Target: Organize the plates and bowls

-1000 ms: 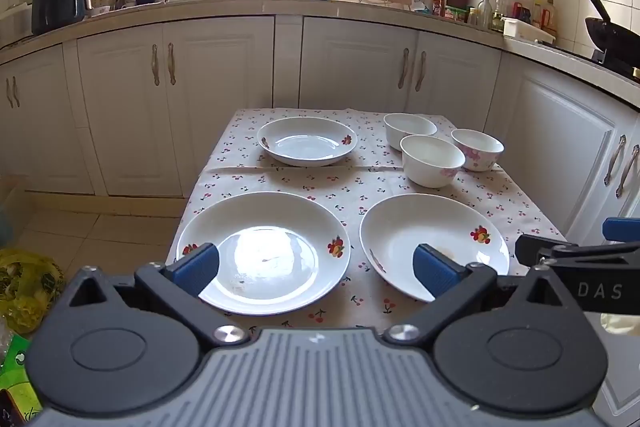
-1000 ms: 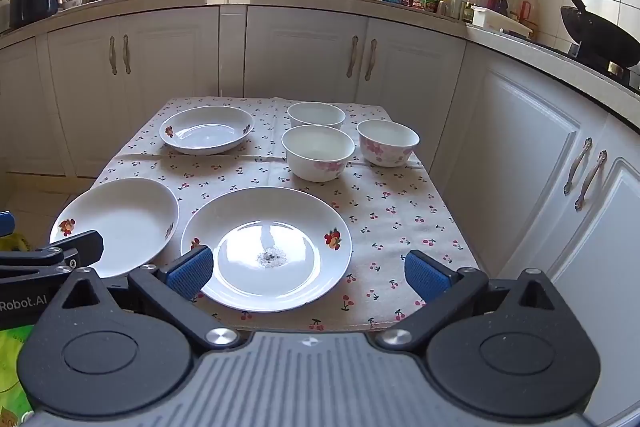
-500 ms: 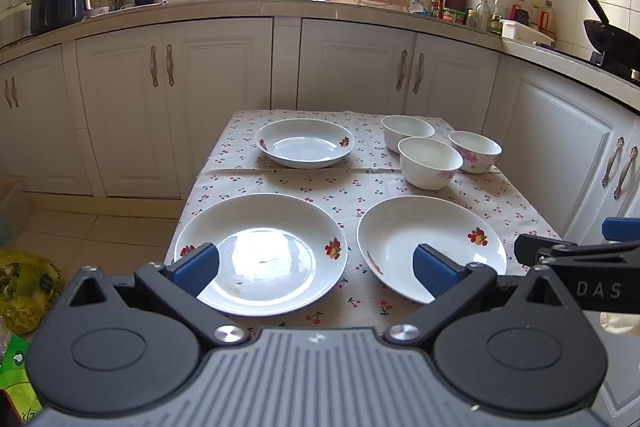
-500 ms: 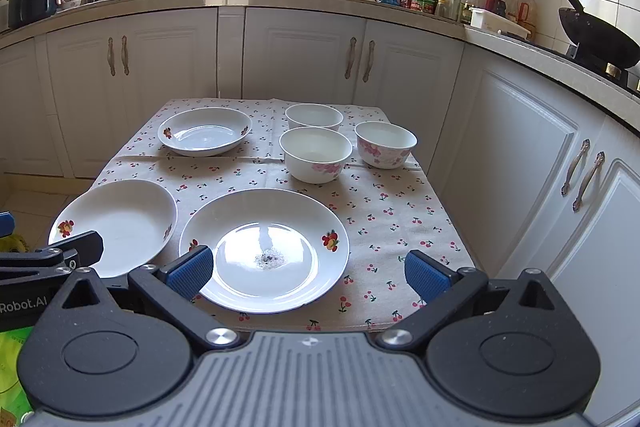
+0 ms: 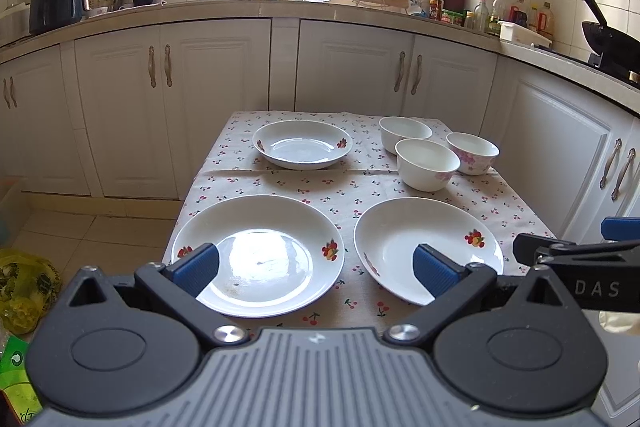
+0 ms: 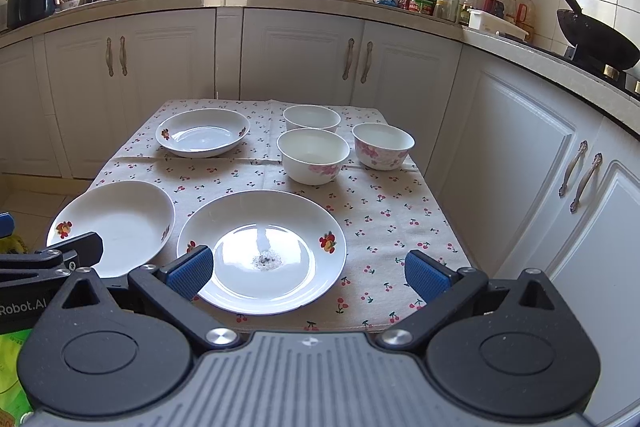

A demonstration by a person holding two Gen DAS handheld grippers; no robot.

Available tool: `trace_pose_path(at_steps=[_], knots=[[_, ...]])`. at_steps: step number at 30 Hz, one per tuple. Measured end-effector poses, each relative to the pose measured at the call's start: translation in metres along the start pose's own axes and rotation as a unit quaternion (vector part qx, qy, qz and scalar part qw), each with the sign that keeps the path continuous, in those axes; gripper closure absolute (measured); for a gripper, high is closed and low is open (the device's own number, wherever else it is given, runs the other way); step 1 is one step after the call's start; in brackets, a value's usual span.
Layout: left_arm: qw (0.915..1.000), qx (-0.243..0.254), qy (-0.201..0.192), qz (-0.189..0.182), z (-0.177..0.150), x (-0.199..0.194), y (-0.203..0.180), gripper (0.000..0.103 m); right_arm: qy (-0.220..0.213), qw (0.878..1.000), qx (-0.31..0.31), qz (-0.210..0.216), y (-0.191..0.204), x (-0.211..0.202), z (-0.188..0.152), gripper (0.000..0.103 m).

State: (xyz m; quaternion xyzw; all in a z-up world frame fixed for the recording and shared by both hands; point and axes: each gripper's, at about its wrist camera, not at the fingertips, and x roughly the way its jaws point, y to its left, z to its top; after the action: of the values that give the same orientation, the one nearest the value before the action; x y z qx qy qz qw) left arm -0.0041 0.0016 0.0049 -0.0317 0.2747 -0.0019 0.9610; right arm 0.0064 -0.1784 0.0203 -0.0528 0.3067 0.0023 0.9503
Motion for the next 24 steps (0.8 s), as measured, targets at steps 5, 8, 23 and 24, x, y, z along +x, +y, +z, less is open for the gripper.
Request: trace_pose_path(at_steps=[5,8,23,24], knots=[[1.0000,-0.001,0.000,0.000,0.0002,-0.0003,0.0002,0.001,0.000,1.000,0.001,0.000,0.0001,0.0004,-0.0004,0.000],[1.0000,-0.001,-0.001,0.000,0.0001,-0.0006,0.0002,0.001,-0.002,1.000,-0.001,-0.002,0.0002,0.0001,-0.0002,0.000],[1.0000,-0.002,-0.004,-0.002,-0.0004,-0.0028,0.0015,0.001,-0.003,1.000,-0.002,-0.003,0.0002,-0.0005,-0.0002,0.000],[1.0000,-0.002,-0.004,-0.001,-0.0005,-0.0028,0.0014,0.001,-0.003,1.000,-0.002,-0.003,0.0001,-0.0004,-0.0002,0.000]])
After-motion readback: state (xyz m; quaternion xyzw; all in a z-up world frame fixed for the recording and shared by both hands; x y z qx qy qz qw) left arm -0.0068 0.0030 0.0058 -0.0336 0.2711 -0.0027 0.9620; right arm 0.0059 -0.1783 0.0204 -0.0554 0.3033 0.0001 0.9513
